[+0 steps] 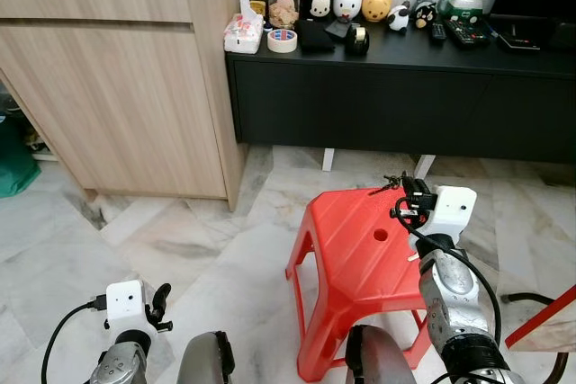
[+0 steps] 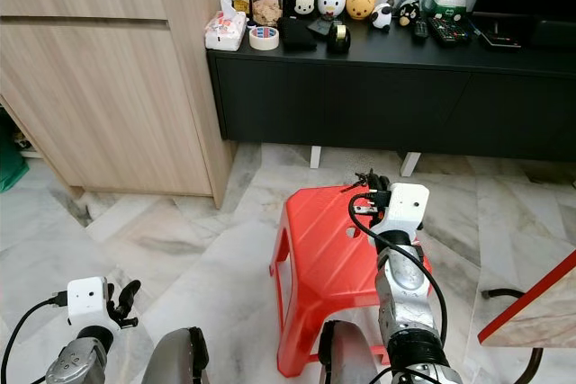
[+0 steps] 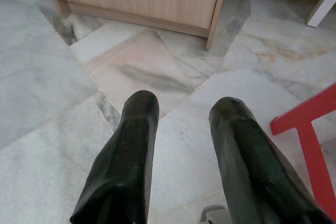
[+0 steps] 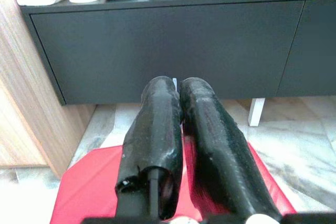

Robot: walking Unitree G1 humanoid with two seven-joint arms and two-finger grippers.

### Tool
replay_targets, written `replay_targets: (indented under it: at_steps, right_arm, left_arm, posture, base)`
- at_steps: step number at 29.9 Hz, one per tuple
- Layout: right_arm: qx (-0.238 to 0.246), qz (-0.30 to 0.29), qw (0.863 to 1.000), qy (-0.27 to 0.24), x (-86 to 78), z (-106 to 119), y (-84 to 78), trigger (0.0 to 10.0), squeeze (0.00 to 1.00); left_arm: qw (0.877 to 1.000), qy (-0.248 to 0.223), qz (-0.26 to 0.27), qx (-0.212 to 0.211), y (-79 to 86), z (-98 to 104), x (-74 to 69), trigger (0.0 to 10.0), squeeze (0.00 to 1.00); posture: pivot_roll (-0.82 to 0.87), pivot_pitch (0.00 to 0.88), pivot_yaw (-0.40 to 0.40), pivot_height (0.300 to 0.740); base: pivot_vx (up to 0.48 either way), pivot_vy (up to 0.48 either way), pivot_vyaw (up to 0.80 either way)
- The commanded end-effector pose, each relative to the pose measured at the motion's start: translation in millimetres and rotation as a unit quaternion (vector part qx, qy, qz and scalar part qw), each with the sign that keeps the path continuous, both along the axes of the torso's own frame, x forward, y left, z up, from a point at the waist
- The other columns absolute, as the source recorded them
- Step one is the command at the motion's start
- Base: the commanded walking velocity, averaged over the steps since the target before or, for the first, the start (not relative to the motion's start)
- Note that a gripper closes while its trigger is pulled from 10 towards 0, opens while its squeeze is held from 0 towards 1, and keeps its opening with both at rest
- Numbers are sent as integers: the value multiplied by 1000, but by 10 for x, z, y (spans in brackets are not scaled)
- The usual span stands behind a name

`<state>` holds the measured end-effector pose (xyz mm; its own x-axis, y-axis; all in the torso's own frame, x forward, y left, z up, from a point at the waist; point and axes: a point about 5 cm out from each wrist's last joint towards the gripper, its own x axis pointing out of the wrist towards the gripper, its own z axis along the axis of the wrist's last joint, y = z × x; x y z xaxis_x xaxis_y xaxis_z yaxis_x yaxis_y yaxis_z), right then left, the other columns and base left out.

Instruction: Hang keys on a hook

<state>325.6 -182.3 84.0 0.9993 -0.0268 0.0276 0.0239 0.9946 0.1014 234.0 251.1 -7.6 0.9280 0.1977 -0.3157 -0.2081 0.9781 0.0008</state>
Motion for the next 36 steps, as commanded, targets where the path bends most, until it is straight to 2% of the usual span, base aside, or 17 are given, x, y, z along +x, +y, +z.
replay_targets:
  at_steps: [1,5,11,14,26,30,36]
  right_arm:
    - [-1,1,1000,-15,39,94,19,10000,0]
    - [-1,-4,1000,-10,48,89,24,10000,0]
    - [-2,-12,1000,0,37,56,12,10000,0]
    - [0,-15,1000,3,42,53,10,10000,0]
    - [4,-17,1000,9,48,42,17,10000,0]
    - [4,-19,1000,10,52,41,16,10000,0]
    - [3,-22,1000,13,58,38,3,10000,0]
  left_arm:
    - [1000,-3,0,-6,-14,-8,5,10000,0]
    - [1000,-7,-2,-4,-6,-6,14,10000,0]
    - [1000,-11,-5,-1,3,6,36,10000,0]
    - [1000,-15,-10,-1,0,21,59,10000,0]
    - [1000,-17,-12,1,-7,25,77,10000,0]
    - [1000,-15,-10,3,-2,22,75,10000,0]
    - [1000,-8,-8,4,4,0,61,10000,0]
  posture:
    - [54,0,-44,566]
    - [52,0,-39,571]
    - [51,0,-33,606]
    - [51,0,-29,636]
    - [53,0,-29,706]
    - [54,0,-30,736]
    - [52,0,-31,740]
  base:
    - [0,0,0]
    - [0,0,0]
    - [-240,0,0]
    - [-254,0,0]
    - [-302,0,0]
    - [0,0,0]
    - [0,0,0]
